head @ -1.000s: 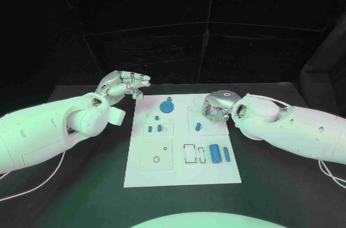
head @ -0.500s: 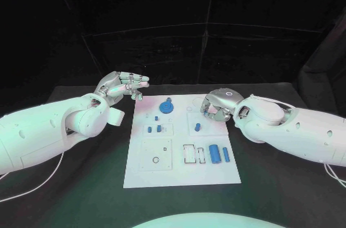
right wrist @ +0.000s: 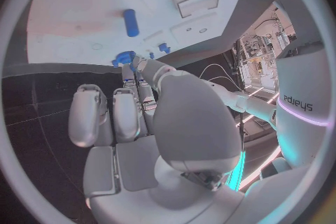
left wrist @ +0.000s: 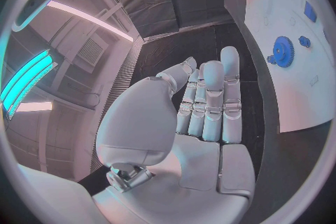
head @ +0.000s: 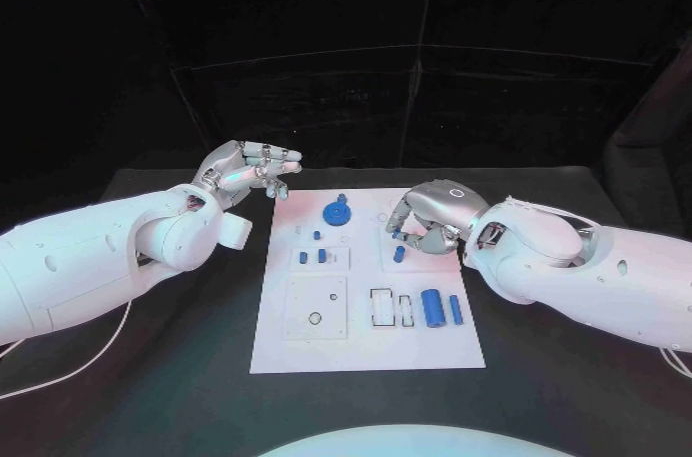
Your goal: Assemble the parts on the task board
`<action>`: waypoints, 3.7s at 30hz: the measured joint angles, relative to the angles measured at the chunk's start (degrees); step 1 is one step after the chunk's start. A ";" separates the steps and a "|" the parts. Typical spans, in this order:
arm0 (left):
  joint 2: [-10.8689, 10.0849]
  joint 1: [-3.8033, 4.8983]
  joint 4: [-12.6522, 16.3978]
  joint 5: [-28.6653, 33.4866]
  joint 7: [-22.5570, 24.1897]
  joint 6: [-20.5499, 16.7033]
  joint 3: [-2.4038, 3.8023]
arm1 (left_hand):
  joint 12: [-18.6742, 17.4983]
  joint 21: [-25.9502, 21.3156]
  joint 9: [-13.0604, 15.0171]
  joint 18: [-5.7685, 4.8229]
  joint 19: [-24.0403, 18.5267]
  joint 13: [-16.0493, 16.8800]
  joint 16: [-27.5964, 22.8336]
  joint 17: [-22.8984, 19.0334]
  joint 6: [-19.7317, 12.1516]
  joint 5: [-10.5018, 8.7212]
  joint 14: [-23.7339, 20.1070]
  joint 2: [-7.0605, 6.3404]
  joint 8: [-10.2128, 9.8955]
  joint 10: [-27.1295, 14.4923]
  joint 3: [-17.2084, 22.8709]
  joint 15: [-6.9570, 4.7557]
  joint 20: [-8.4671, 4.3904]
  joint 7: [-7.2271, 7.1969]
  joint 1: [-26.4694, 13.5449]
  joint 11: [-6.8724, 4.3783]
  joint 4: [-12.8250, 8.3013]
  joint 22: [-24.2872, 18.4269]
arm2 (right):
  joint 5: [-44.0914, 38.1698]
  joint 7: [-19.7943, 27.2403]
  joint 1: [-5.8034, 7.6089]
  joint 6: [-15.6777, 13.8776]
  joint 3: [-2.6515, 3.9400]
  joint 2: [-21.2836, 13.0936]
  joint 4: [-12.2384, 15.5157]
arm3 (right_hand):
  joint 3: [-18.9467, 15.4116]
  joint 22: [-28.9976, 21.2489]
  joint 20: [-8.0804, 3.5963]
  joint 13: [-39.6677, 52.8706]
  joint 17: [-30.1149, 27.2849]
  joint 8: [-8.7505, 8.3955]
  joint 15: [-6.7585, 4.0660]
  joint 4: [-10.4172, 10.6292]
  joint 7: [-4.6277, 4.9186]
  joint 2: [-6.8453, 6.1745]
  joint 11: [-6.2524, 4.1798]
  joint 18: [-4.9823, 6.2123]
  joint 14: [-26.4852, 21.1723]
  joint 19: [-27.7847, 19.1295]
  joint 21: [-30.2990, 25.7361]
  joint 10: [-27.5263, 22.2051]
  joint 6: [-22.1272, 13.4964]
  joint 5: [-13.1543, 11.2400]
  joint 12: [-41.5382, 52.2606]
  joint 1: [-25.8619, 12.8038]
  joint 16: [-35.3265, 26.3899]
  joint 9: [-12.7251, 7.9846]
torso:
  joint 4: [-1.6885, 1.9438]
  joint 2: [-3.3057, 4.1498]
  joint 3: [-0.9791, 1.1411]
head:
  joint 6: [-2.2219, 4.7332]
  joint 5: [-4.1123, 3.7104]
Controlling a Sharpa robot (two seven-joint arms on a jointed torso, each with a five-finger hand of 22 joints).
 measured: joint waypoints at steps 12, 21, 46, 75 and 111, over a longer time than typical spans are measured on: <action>0.46 0.00 -0.12 0.01 -0.01 0.04 0.00 | 0.00 0.00 0.00 0.00 0.00 -0.01 0.00 0.01 0.00 0.00 0.00 0.00 0.00 0.00 0.00 0.00 0.00 0.00 0.00 0.00 0.00 0.00 | 1.74 1.23 -0.28 -0.70 -0.02 6.74 1.13 | 0.29 -0.07 0.00 0.10 -0.01 0.00 0.00 -0.30 0.00 -0.24 0.00 0.00 0.00 0.00 0.00 0.00 0.00 0.26 -0.20 -0.24 0.00 -0.06 | 0.10 0.05 -0.05 | -0.74 2.91; 0.63 0.01 -0.14 0.02 -0.02 0.08 0.00 | 0.00 -0.44 0.00 -0.01 0.00 -0.01 0.00 -0.17 -0.21 0.00 -0.20 0.00 0.21 0.00 0.00 0.20 0.00 0.21 0.00 0.00 0.00 -0.10 | 2.72 2.04 -4.70 0.78 -0.23 11.12 -2.35 | 0.48 -0.17 0.00 0.08 -0.01 -0.31 0.00 -0.48 0.00 -0.54 0.00 0.00 0.00 0.00 0.00 0.00 0.00 0.60 -0.09 -0.54 0.00 -0.10 | -0.02 0.15 -0.03 | -1.46 4.66; 0.93 0.02 -0.28 0.02 -0.05 0.26 0.01 | 0.22 -0.44 0.00 -0.03 0.00 0.03 0.00 -0.32 -0.21 0.00 -0.20 0.00 0.21 -0.20 0.00 0.20 0.00 0.21 0.00 -0.21 0.00 -0.13 | 2.60 2.90 -6.64 5.70 -0.52 13.92 -5.30 | 0.63 -0.28 0.00 0.11 -0.08 -0.32 0.00 -0.64 0.00 -0.63 0.00 0.00 0.00 0.00 -0.01 0.00 0.00 0.90 -0.22 -0.63 0.00 -0.15 | 0.01 0.14 0.05 | -2.93 5.96; 0.89 0.02 -0.37 0.04 -0.10 0.47 0.01 | 0.27 -0.44 0.00 -0.33 0.00 0.03 0.00 -0.33 -0.21 0.00 -0.20 0.00 0.21 -0.20 0.00 0.20 0.00 0.21 0.00 -0.21 0.00 -0.13 | -0.22 2.44 -6.83 7.69 -0.75 15.30 -6.52 | 0.85 -0.32 0.00 0.11 -0.08 -0.40 0.01 -0.86 0.00 -0.76 0.00 0.00 0.00 0.00 -0.01 0.00 0.00 0.86 -0.37 -0.80 0.00 -0.15 | -0.05 0.12 0.03 | -3.37 6.14; 0.61 0.02 -0.55 0.05 -0.70 1.44 0.00 | 0.27 -0.44 0.00 -0.36 0.00 0.01 0.00 -0.46 -0.21 0.00 -0.20 0.00 0.21 -0.40 -0.16 0.20 0.00 0.21 0.00 0.00 -0.16 -0.18 | 3.79 2.76 -5.35 -2.02 0.16 3.86 0.63 | -2.99 -6.73 1.94 -2.52 -4.97 -1.01 1.97 -0.36 2.39 -3.34 1.74 0.90 0.10 -2.57 -3.79 -8.32 -8.28 2.10 -2.92 -7.43 -2.50 -0.40 | -0.10 0.02 0.04 | -2.17 4.68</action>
